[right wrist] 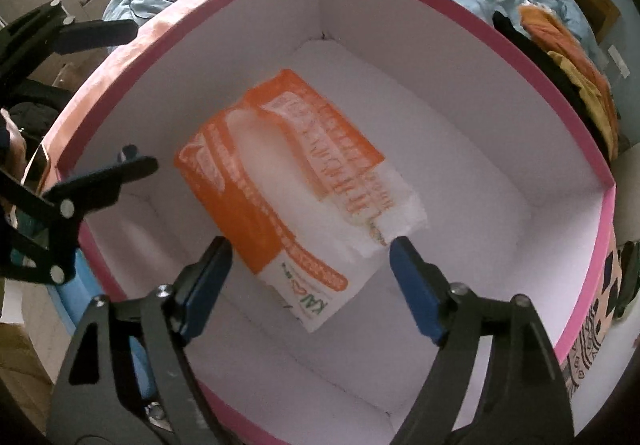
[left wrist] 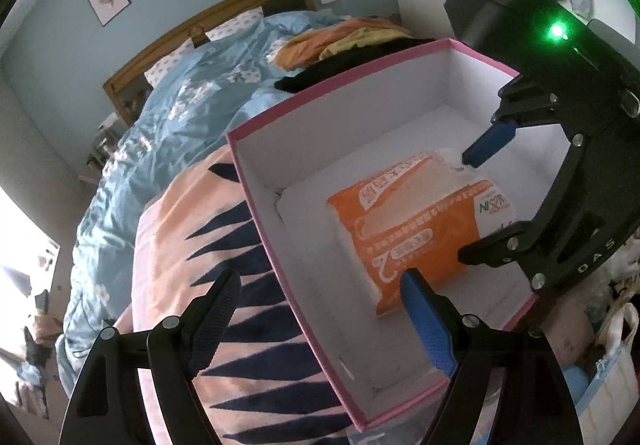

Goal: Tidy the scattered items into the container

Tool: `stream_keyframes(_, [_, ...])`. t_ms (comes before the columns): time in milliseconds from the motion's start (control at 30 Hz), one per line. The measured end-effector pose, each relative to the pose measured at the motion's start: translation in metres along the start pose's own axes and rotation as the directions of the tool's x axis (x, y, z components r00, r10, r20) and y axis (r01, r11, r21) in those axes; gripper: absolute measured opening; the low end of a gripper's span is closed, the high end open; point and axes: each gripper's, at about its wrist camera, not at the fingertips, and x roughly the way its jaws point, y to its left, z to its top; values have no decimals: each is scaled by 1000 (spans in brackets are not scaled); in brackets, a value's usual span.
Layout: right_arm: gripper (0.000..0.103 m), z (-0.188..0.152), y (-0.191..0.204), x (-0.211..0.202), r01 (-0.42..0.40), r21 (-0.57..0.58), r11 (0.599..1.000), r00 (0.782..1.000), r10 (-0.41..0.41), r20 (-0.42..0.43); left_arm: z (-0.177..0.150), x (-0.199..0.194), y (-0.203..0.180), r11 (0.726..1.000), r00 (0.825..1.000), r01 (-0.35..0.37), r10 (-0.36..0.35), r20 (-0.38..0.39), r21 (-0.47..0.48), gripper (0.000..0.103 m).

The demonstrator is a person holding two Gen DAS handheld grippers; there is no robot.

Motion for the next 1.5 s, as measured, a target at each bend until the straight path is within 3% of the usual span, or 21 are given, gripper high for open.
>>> stream_keyframes(233, [76,12,15,-6,52,-5,999,994,-51,96,-2,-3,3,1000,1000,11,-10,26,-16,83])
stream_keyframes(300, [66,17,14,-7,92,9,996,989,-93,116,-3,-2,5,999,999,28,-28,23,-23,83])
stream_keyframes(433, [64,15,0,-15,7,36,999,988,-12,152,-7,-4,9,999,999,32,-31,33,-35,83])
stream_keyframes(500, [64,10,0,-15,10,-7,1000,992,-9,126,-8,-5,10,999,999,29,-28,35,-32,83])
stream_keyframes(600, [64,2,4,-8,84,-100,991,995,-79,55,-8,-5,10,999,999,27,-26,36,-25,83])
stream_keyframes(700, [69,1,-3,-3,106,-88,990,994,-107,-4,-8,-2,8,1000,999,22,-21,35,-19,83])
stream_keyframes(800, [70,7,-10,15,37,-71,997,992,-45,-117,-9,0,6,999,999,29,-29,33,-15,83])
stream_keyframes(867, [80,11,-14,26,8,-51,999,988,-16,-152,-8,1,7,999,999,36,-35,33,-19,84])
stream_keyframes(967, [81,19,-19,30,-34,-20,999,995,32,-96,-8,2,10,998,998,50,-49,35,-32,84])
stream_keyframes(1100, [73,30,-24,22,81,20,996,996,-82,30,-8,2,9,998,998,57,-56,41,-34,85])
stream_keyframes(1167, [71,38,-30,24,121,61,991,991,-124,48,-8,1,9,998,998,52,-51,43,-31,85])
stream_keyframes(1400, [67,58,-26,17,143,154,978,983,-158,92,-8,1,5,998,998,51,-50,42,-37,85])
stream_keyframes(1500, [67,57,-26,17,125,157,980,986,-140,91,-9,-1,3,998,998,40,-39,44,-38,85])
